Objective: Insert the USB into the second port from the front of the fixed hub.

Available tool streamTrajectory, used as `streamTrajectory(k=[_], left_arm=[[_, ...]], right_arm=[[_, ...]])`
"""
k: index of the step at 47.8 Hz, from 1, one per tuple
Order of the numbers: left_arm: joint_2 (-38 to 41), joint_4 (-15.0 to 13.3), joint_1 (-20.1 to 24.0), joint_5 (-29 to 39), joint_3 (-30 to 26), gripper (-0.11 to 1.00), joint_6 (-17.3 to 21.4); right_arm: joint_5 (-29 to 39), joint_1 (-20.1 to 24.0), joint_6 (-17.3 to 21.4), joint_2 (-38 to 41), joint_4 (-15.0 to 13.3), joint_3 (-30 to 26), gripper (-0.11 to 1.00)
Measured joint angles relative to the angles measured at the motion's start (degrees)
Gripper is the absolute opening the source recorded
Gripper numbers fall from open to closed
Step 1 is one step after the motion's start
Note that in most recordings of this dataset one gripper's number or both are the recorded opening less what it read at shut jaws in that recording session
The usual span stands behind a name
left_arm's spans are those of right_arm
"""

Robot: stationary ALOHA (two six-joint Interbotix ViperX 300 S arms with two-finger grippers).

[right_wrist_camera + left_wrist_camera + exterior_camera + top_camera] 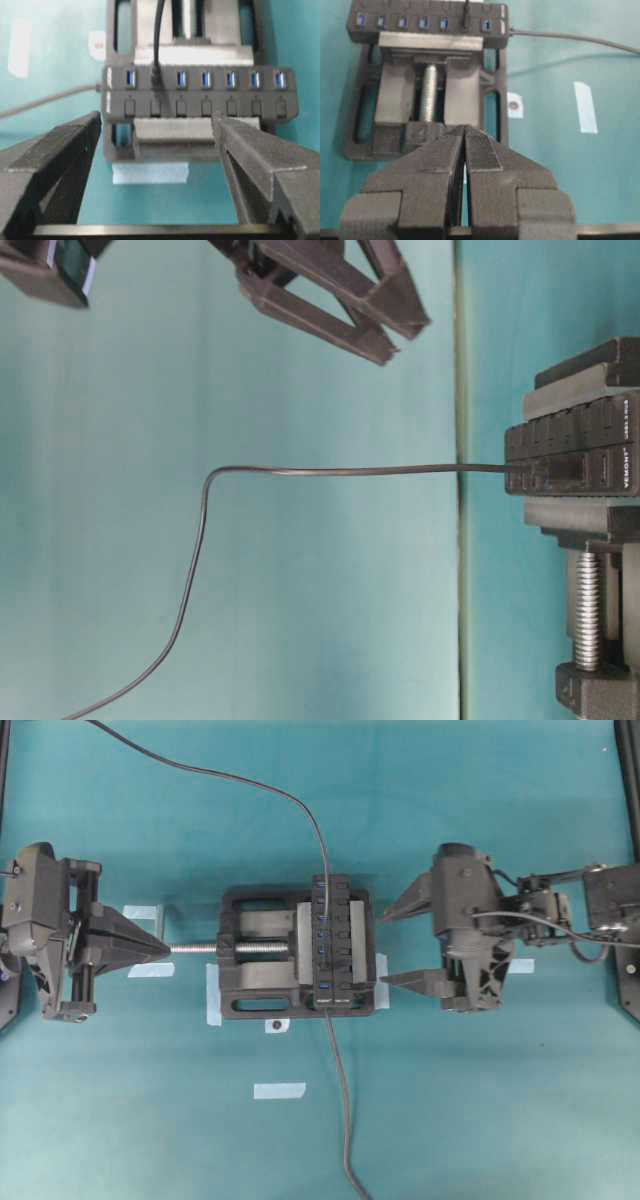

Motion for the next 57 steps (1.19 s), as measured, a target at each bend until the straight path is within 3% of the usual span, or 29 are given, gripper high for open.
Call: streamTrajectory(k=[13, 57], left_arm=[[0.0, 0.0, 0.0, -0.1, 0.0, 0.00, 0.0], [0.0, -0.1, 0.0, 0.0, 0.0, 0.00, 0.0]], right_arm=[[-3.0, 0.0, 0.1, -0.6, 0.7, 1.3, 0.84], [-3.0, 0.0, 0.1, -0.5, 0.8, 1.3, 0.84]])
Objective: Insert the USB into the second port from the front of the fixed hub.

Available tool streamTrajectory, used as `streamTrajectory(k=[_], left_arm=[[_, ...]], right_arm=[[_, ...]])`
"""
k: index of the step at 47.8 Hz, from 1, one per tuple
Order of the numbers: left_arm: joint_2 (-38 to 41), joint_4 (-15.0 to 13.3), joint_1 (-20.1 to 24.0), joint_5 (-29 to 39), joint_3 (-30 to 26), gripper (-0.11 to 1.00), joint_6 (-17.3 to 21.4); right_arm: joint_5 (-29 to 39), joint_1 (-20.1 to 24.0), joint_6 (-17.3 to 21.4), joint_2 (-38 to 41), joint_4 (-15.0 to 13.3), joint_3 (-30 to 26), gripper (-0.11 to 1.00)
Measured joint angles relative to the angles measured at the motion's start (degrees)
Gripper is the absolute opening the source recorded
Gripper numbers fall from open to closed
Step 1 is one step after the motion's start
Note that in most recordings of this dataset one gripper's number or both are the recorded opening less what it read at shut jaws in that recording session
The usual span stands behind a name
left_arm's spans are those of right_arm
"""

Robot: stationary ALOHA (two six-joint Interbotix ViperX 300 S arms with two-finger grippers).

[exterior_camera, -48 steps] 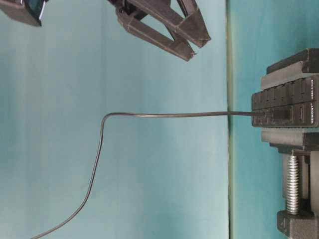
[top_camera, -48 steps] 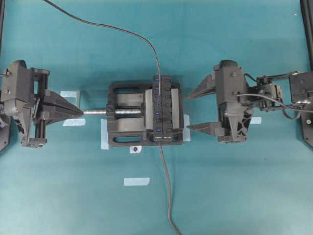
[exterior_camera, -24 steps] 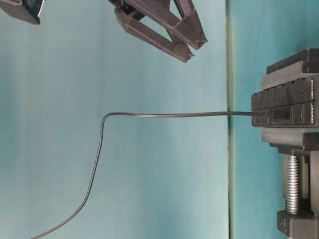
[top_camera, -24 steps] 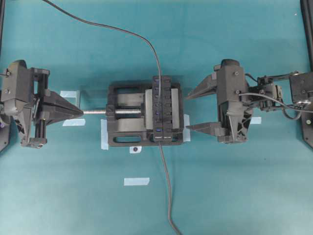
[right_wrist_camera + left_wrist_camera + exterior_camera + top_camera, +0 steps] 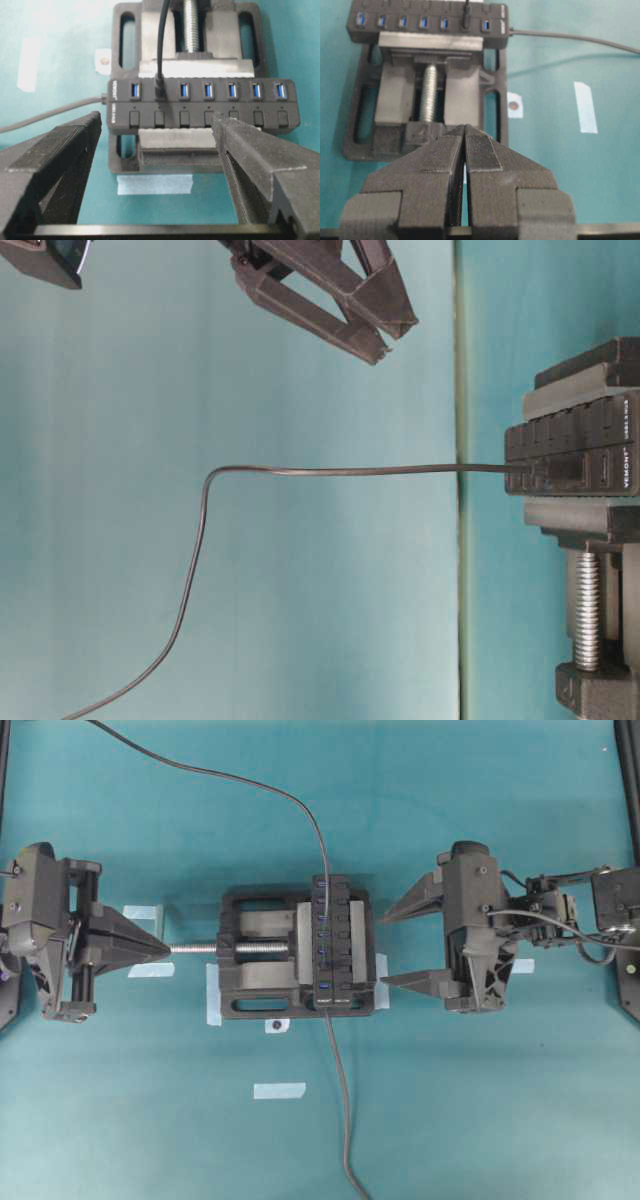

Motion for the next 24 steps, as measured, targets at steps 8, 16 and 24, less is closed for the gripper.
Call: streamTrajectory(k=[8, 16, 24], left_arm=[[0.1, 0.1, 0.0, -0.1, 0.0, 0.00, 0.0], [0.2, 0.1, 0.0, -0.1, 0.0, 0.00, 0.0], [0.2, 0.1, 0.0, -0.1, 0.0, 0.00, 0.0]], right_arm=[[0.0, 0.0, 0.0, 0.4, 0.0, 0.1, 0.84], [0.0, 0.0, 0.0, 0.8, -0.1, 0.1, 0.84], [0.0, 0.0, 0.0, 1.3, 0.0, 0.1, 0.84]])
